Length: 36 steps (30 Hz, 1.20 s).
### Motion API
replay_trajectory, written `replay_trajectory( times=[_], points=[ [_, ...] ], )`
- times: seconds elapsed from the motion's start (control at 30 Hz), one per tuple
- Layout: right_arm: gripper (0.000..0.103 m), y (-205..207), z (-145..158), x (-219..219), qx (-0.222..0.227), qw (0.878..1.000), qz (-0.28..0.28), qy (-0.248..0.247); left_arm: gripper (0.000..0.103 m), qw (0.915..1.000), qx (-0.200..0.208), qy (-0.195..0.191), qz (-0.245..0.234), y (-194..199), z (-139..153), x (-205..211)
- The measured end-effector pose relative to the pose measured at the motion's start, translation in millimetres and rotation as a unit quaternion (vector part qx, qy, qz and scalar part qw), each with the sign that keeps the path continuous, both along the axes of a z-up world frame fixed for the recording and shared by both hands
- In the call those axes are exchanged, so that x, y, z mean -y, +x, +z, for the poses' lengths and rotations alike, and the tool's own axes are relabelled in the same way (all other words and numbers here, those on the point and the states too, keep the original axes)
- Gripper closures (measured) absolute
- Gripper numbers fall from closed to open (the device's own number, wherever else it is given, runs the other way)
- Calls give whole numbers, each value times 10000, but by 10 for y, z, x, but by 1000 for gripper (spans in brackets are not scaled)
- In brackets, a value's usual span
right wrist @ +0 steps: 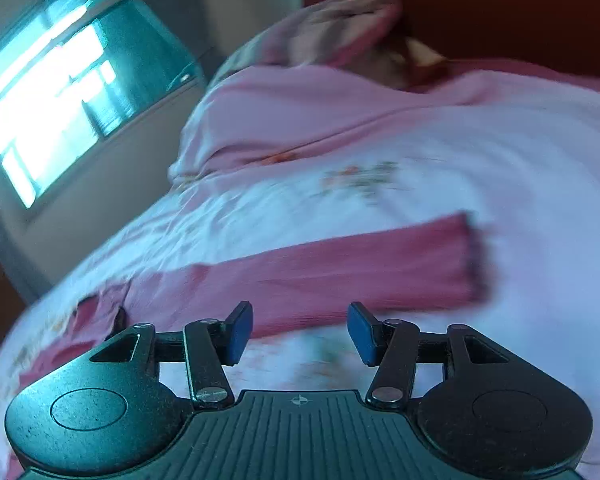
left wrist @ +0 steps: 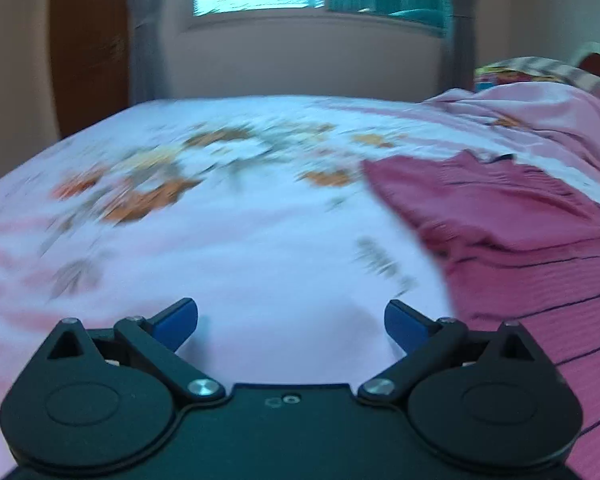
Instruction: Fold small clothes
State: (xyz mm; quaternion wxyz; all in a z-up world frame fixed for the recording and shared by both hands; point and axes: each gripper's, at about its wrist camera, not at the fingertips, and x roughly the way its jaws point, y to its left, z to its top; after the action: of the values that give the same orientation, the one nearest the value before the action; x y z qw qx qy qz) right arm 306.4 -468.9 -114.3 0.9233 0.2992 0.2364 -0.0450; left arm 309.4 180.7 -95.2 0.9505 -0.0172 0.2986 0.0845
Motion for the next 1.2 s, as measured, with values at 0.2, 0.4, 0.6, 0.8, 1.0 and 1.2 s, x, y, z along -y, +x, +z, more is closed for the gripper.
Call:
replay_trajectory(
  times=[0.2, 0.4, 0.6, 0.8, 1.0, 1.2],
  points=[
    [50, -5, -246, 423, -233, 9927, -496, 1076, 2, 9994, -240, -195, 138, 14, -102, -97],
    [50, 289, -426, 688, -5, 9843, -751, 1599, 2, 9995, -193, -218, 157, -26, -155, -98],
    [87, 415, -342, 742, -75, 9856, -987, 1370, 2, 9993, -174, -293, 144, -41, -131, -125],
    [94, 594, -46, 543, -43, 9955, -795, 522, 2, 9985, 81, 56, 532, -66, 50, -424],
    [97, 877, 510, -110, 527, 9973, -368, 364, 1, 9963, -494, -163, 678, -26, -89, -1010],
    [97, 1206, 848, -1134, 725, 9956, 548, -245, 1, 9947, -36, -693, 755, -196, -156, -1165]
  ],
)
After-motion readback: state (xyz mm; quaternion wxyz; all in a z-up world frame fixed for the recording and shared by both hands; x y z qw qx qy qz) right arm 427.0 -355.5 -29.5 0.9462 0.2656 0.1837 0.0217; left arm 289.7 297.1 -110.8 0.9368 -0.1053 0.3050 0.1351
